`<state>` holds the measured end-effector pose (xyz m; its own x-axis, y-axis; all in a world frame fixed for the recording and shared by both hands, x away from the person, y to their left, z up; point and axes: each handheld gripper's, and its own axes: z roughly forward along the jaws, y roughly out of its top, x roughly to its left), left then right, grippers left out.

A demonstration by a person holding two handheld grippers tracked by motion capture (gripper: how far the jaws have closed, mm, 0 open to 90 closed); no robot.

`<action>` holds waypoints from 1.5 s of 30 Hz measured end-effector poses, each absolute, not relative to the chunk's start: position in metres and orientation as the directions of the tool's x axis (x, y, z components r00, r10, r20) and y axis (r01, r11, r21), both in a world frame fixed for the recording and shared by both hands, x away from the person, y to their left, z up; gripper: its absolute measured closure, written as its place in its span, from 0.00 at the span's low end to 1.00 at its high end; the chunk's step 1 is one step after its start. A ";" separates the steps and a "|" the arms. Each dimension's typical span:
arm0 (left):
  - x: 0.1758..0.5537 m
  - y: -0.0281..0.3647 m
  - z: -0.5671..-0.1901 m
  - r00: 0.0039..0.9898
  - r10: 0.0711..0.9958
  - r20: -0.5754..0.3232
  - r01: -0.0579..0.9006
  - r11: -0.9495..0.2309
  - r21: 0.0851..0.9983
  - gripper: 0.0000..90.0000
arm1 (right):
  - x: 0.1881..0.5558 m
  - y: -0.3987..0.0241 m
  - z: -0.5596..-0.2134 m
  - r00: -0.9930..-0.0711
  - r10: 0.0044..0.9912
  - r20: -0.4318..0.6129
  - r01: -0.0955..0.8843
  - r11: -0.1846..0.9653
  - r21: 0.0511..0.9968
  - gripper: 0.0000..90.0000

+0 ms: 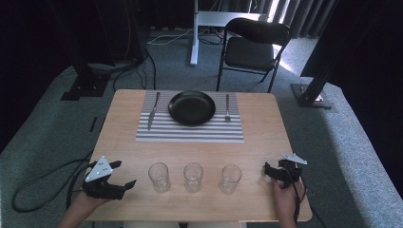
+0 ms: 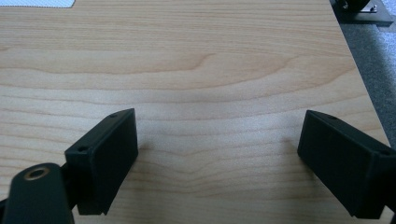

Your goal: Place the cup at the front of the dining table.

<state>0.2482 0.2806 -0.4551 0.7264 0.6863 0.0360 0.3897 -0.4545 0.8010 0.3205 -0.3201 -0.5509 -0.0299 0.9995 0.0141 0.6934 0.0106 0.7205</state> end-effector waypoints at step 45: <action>0.261 0.214 -0.433 0.842 0.537 0.045 0.306 -0.545 0.781 0.13 | 0.321 -0.320 -0.551 -0.031 0.999 0.014 0.692 0.012 0.722 0.13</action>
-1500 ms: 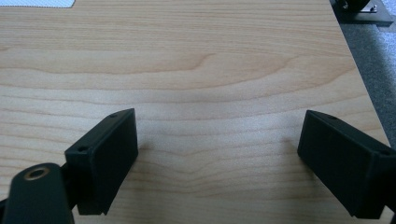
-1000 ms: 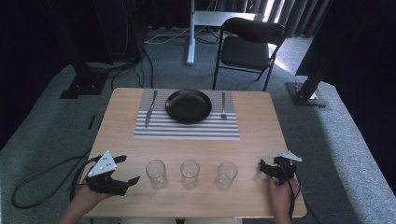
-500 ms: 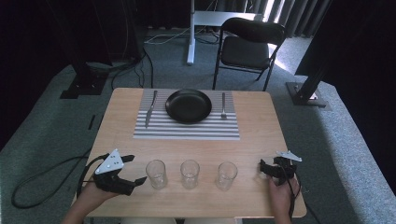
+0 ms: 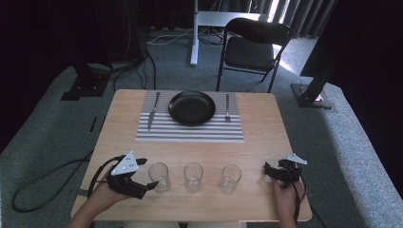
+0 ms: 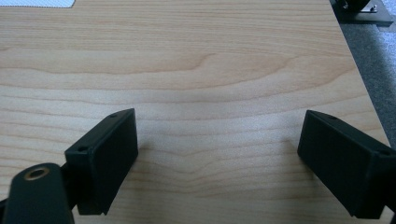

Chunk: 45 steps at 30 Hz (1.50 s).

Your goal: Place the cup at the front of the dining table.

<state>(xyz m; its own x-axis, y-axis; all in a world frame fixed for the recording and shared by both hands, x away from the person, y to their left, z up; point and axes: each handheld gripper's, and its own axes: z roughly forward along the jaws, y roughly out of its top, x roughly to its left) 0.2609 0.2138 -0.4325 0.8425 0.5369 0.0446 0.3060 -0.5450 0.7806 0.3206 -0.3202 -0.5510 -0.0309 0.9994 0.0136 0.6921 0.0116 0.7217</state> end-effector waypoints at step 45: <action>0.291 0.125 -0.436 0.927 0.374 0.033 0.260 -0.701 0.664 0.13 | 0.321 -0.320 -0.551 -0.031 0.999 0.014 0.692 0.012 0.722 0.13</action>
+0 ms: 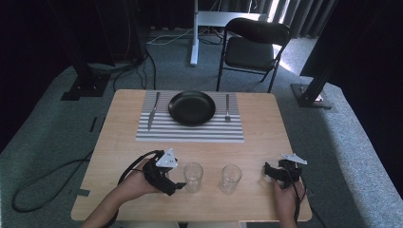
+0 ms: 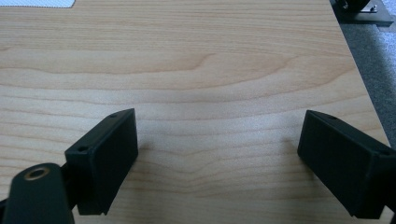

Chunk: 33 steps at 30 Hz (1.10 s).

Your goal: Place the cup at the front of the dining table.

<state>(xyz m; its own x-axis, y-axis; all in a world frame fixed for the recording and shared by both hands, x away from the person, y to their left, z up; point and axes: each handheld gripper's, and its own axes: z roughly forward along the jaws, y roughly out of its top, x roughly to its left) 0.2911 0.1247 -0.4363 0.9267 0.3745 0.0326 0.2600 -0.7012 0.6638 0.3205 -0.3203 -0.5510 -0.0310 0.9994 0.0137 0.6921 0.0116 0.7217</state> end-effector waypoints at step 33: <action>0.304 0.069 -0.437 0.950 0.304 0.071 0.223 -0.820 0.528 0.13 | 0.321 -0.320 -0.551 -0.031 0.999 0.014 0.692 0.011 0.721 0.13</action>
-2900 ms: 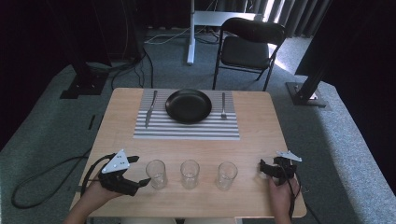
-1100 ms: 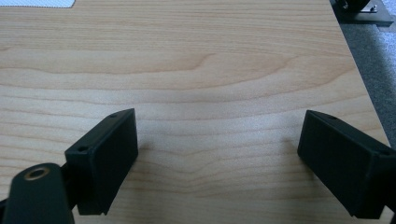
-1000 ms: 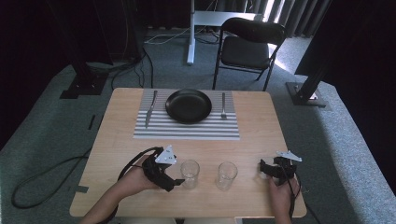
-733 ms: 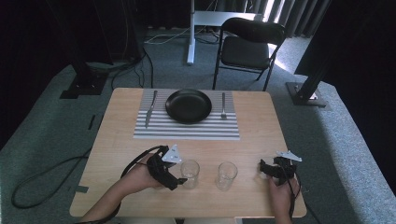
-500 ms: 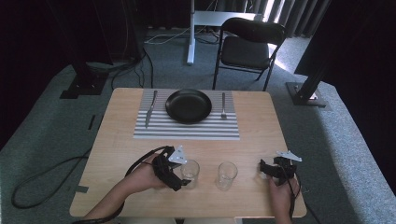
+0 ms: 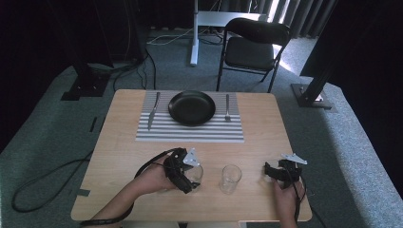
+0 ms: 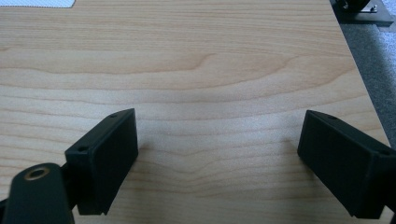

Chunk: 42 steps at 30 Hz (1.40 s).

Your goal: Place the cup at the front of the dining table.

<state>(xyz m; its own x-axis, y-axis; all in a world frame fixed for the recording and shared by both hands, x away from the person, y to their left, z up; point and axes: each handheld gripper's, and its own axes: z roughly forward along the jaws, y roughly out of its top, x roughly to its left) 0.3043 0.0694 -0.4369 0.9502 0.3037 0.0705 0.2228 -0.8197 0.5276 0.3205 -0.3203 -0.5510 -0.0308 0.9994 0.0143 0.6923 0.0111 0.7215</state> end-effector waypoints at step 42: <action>0.315 0.048 -0.449 0.910 0.414 0.012 0.377 -0.840 0.390 0.32 | 0.321 -0.320 -0.551 -0.032 0.999 0.014 0.692 0.012 0.722 0.13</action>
<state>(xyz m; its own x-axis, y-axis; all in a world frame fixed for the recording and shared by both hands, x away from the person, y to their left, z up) 0.3150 0.0484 -0.4494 0.9104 0.4135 0.0118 0.3766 -0.8403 0.3900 0.3206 -0.3203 -0.5510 -0.0318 0.9994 0.0137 0.6918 0.0121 0.7220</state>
